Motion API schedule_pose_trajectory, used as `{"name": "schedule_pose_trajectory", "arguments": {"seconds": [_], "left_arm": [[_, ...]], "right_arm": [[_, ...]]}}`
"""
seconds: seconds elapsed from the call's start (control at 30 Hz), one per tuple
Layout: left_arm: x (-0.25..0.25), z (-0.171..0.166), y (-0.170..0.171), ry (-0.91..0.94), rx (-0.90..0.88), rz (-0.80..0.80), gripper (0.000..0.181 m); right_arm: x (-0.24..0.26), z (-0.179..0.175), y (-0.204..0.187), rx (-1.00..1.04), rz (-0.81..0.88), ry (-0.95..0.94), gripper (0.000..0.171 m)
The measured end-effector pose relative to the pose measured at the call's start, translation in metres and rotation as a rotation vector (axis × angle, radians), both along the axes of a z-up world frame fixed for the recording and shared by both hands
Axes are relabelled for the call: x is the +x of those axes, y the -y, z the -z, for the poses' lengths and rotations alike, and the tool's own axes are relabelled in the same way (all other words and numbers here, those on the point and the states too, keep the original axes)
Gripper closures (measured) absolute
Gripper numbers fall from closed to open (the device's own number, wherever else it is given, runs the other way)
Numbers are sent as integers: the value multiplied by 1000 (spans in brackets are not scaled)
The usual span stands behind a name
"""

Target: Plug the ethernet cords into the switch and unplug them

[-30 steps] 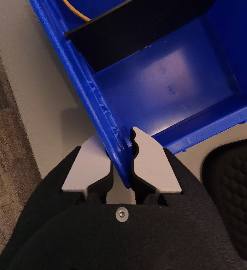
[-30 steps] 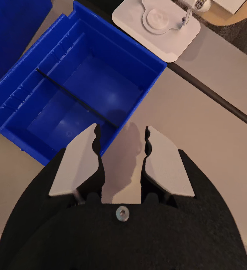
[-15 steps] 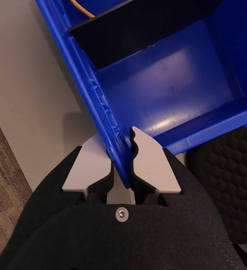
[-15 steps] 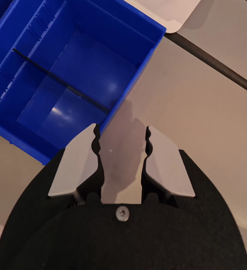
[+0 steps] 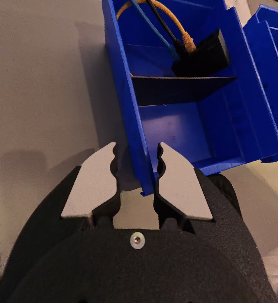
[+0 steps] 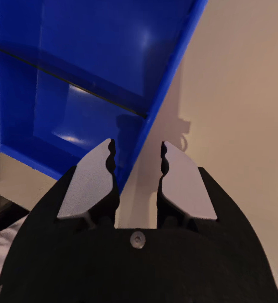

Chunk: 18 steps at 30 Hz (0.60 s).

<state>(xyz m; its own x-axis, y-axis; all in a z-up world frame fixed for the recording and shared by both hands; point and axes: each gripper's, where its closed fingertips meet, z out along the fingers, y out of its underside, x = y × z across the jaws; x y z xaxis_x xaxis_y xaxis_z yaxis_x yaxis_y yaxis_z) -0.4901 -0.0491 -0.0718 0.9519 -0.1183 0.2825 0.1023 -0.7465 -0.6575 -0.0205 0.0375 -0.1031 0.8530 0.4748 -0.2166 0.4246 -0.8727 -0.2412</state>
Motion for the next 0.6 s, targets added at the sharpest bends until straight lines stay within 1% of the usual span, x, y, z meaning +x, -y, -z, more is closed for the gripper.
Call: {"name": "schedule_pose_trajectory", "arguments": {"seconds": [0.07,0.17,0.23,0.33,0.47,0.6], "left_arm": [[1,-8,0,-18,15,-13,134],[8,-25,1,-35,64,-1,137],[8,-35,5,-81,86,-5,137],[8,-49,13,-132,119,-1,139],[7,-65,21,-141,148,3,140],[7,-79,23,-162,177,4,141]], "right_arm": [[-9,9,7,-99,-20,-17,148],[10,14,-5,-107,5,119,165],[23,14,-14,-118,9,143,166],[41,14,-20,-175,52,60,167],[89,14,-29,-166,81,61,166],[152,15,-31,-167,171,63,166]]}}
